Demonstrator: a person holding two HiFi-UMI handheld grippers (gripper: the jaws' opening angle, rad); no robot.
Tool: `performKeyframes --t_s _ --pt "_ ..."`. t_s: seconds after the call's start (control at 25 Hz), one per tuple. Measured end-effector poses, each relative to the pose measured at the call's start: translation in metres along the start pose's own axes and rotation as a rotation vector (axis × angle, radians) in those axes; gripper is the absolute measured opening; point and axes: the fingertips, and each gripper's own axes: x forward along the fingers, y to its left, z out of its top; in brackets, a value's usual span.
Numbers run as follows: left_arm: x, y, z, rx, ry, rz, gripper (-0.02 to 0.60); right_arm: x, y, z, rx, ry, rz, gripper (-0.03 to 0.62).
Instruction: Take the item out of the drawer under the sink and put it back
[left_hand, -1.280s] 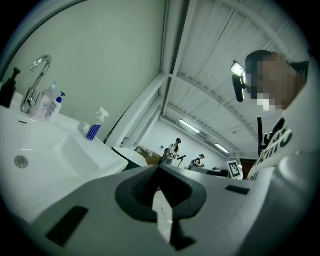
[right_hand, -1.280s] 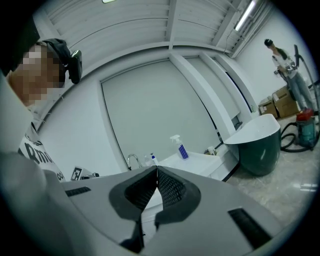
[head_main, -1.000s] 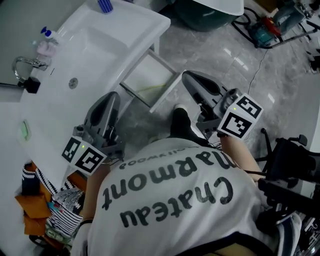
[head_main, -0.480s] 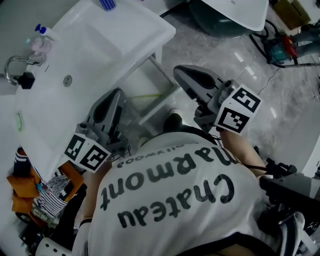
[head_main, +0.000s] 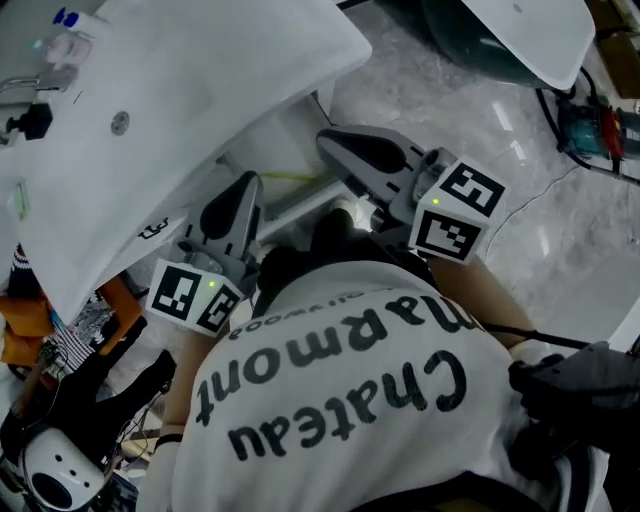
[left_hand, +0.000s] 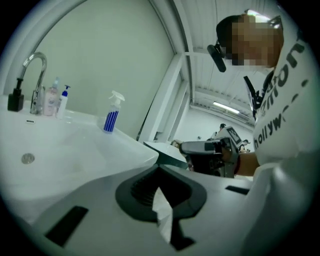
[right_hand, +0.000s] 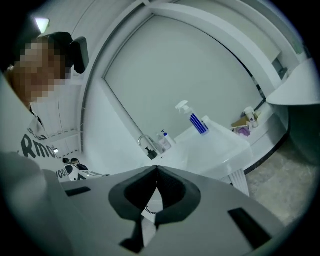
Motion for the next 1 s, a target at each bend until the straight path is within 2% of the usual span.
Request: performKeyframes --t_s 0.12,0.28,0.56,0.76,1.0 --pt "0.016 0.006 -0.016 -0.084 0.010 0.021 0.008 0.012 -0.007 -0.021 0.061 0.041 0.048 0.011" --pt "0.031 0.015 -0.033 -0.140 0.028 0.054 0.008 0.018 -0.025 -0.040 0.128 0.075 0.054 0.011" --pt "0.044 0.012 -0.058 -0.131 0.090 -0.022 0.008 0.033 -0.044 -0.085 0.212 0.119 0.030 0.011" --pt "0.053 0.034 -0.104 -0.059 0.211 -0.070 0.008 0.028 -0.060 -0.108 0.257 0.110 -0.055 0.011" --pt "0.064 0.047 -0.154 0.167 0.383 -0.150 0.008 0.003 -0.083 -0.129 0.316 0.055 -0.194 0.011"
